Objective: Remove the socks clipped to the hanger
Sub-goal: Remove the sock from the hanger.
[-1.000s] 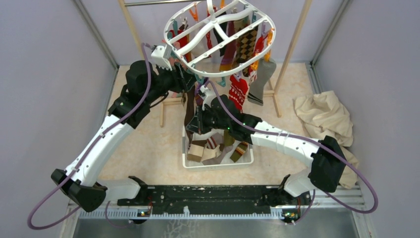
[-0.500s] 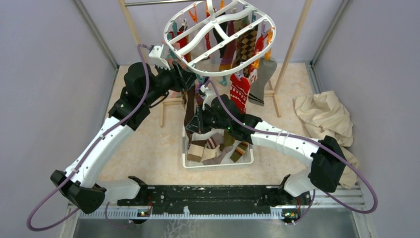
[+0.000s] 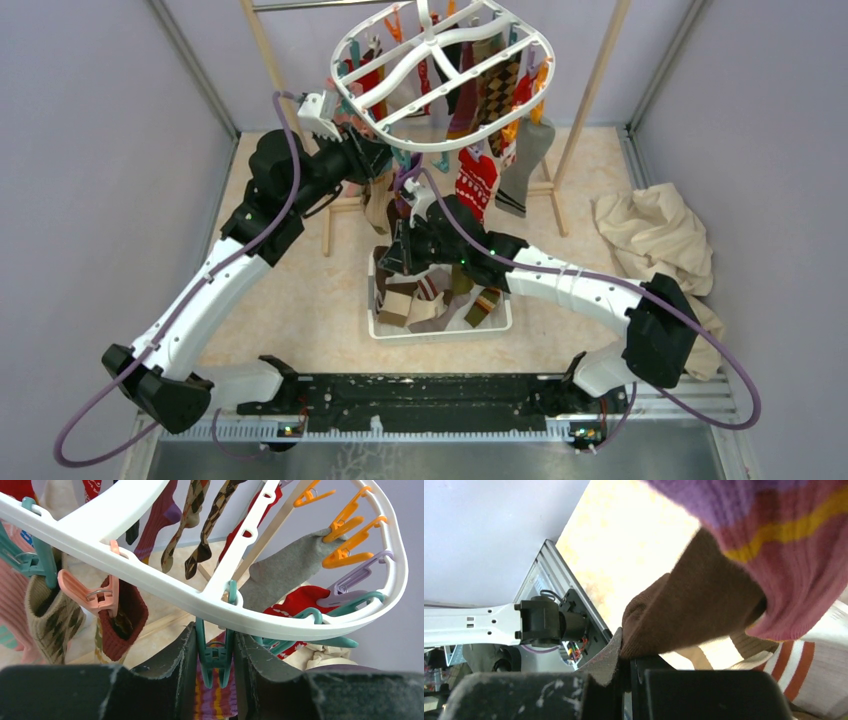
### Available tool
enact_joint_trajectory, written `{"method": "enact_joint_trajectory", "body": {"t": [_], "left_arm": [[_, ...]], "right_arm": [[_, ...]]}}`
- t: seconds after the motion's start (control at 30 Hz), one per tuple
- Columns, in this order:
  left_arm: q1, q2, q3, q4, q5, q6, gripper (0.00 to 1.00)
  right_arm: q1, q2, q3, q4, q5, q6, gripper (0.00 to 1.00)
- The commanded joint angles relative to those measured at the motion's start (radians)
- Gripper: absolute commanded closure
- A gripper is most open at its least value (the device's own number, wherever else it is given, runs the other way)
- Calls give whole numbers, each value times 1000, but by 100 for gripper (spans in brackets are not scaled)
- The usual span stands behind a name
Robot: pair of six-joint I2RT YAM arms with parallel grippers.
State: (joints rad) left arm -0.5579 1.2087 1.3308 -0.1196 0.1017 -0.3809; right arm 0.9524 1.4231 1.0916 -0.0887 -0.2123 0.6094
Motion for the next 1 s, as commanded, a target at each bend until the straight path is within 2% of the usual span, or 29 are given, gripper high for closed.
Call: {"method": "enact_joint_trajectory", "body": {"t": [0.0, 0.3, 0.67, 0.7, 0.8, 0.87, 0.97], "left_arm": [[7, -6, 11, 27, 4, -10, 83], [7, 7, 18, 11, 22, -12, 83], [-22, 63, 76, -43, 39, 29, 80], [-30, 73, 85, -52, 30, 38, 79], [-63, 101, 111, -80, 6, 67, 74], [-92, 117, 127, -94, -22, 95, 70], [-132, 140, 156, -122, -57, 126, 63]], "right_arm": [[-6, -18, 3, 18, -20, -17, 100], [-6, -85, -101, -48, 40, -52, 100], [-10, -175, -246, -132, 223, -73, 99], [-10, -176, -248, -146, 249, -78, 97], [-11, -170, -238, -184, 286, -102, 80], [-12, -174, -231, -205, 309, -110, 64], [-12, -204, -231, -200, 315, -124, 56]]}}
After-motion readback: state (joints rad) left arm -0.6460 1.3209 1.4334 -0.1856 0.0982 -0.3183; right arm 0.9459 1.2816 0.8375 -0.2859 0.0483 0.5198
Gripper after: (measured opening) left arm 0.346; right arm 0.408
